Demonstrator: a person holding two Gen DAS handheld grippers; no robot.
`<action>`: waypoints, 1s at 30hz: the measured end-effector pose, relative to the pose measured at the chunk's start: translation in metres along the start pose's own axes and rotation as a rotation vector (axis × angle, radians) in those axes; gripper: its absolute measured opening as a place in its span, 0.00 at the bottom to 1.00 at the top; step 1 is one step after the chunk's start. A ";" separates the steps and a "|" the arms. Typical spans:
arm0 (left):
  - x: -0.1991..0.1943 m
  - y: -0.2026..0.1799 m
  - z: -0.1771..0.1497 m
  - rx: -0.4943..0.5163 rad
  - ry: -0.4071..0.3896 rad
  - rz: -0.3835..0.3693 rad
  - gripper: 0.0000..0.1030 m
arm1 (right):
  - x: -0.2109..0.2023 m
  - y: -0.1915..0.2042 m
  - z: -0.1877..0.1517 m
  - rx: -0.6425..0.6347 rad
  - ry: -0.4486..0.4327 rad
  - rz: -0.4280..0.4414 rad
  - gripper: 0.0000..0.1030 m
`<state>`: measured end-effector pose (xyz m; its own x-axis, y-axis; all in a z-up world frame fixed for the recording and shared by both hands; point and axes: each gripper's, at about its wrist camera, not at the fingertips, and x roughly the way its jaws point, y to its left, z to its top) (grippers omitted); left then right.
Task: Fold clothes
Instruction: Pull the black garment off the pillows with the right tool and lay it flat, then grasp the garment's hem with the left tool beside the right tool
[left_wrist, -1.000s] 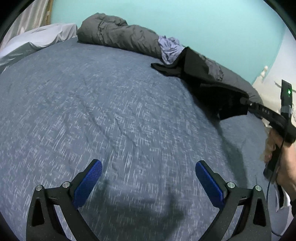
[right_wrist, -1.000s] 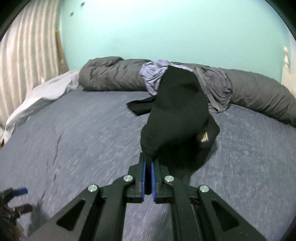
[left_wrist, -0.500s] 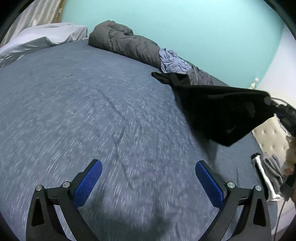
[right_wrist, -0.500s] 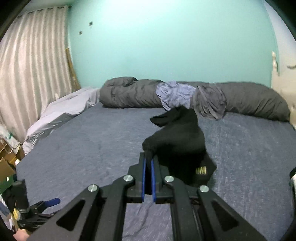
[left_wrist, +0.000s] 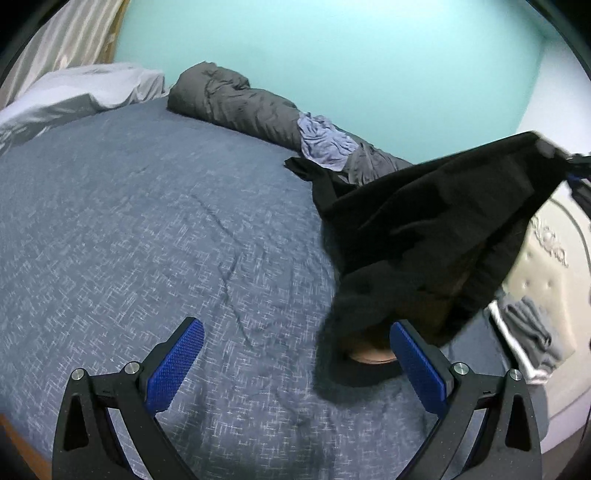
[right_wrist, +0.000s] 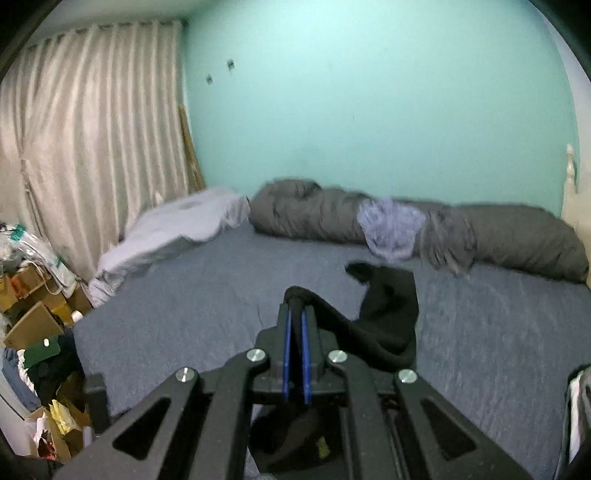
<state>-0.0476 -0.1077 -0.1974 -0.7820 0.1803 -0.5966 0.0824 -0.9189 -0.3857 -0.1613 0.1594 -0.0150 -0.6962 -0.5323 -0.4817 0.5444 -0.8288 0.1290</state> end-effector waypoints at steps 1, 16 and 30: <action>0.002 0.000 -0.002 0.012 0.003 0.000 1.00 | 0.011 -0.002 -0.011 0.011 0.030 -0.001 0.04; 0.066 0.019 -0.021 0.093 0.135 0.039 1.00 | 0.142 -0.066 -0.165 0.277 0.228 -0.066 0.51; 0.076 -0.011 -0.028 0.171 0.176 -0.009 1.00 | 0.080 -0.107 -0.247 0.676 0.087 -0.045 0.63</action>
<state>-0.0909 -0.0737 -0.2583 -0.6613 0.2337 -0.7128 -0.0420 -0.9603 -0.2758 -0.1597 0.2483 -0.2812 -0.6557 -0.5027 -0.5634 0.0841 -0.7902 0.6071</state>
